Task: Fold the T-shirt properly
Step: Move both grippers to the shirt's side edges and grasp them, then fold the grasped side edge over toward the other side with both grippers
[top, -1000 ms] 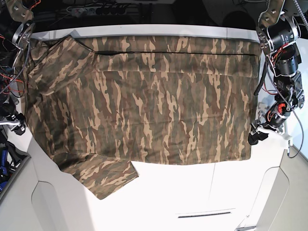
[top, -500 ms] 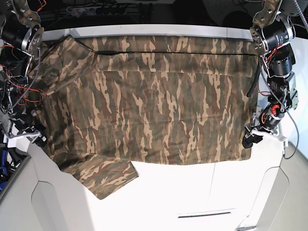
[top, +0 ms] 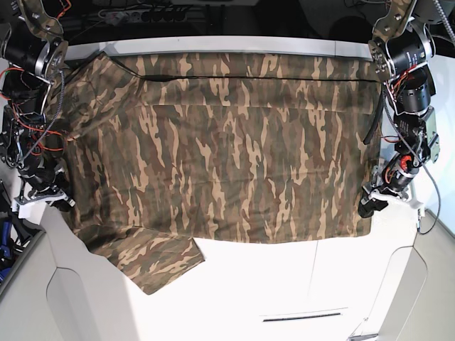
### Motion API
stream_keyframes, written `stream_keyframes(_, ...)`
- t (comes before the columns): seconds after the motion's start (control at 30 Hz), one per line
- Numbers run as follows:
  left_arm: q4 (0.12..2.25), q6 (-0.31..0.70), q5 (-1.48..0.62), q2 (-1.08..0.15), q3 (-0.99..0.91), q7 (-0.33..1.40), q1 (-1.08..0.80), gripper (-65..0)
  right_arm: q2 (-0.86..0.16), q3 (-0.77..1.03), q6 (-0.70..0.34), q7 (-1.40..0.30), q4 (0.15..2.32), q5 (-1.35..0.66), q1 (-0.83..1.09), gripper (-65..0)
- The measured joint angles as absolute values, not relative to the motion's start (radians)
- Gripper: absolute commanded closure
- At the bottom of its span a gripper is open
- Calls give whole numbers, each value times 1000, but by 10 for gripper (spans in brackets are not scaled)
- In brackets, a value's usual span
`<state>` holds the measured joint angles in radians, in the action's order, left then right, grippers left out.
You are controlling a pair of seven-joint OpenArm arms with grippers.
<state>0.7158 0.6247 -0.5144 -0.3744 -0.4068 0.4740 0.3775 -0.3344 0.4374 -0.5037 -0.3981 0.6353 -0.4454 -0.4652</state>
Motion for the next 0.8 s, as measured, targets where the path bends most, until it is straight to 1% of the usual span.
stream_keyframes(0.13,715,644,-507,-370,-407,496,377,-6,-332,437,-558,-409,635,-444,-464,0)
stream_keyframes(0.27,714,682,-505,-371,-407,557,395,0,-330,437,-558,-412,635,-443,-464,0)
stream_keyframes(0.4,718,686,-497,-370,-405,659,440,0,-330,437,-562,-443,652,-439,-463,0)
stream_keyframes(0.67,793,686,-619,-405,-405,811,441,0,-336,437,-572,-665,815,-505,-463,0)
stream_keyframes(0.8,833,686,-693,-409,-404,896,437,0,-335,437,-573,-725,911,-529,-463,0)
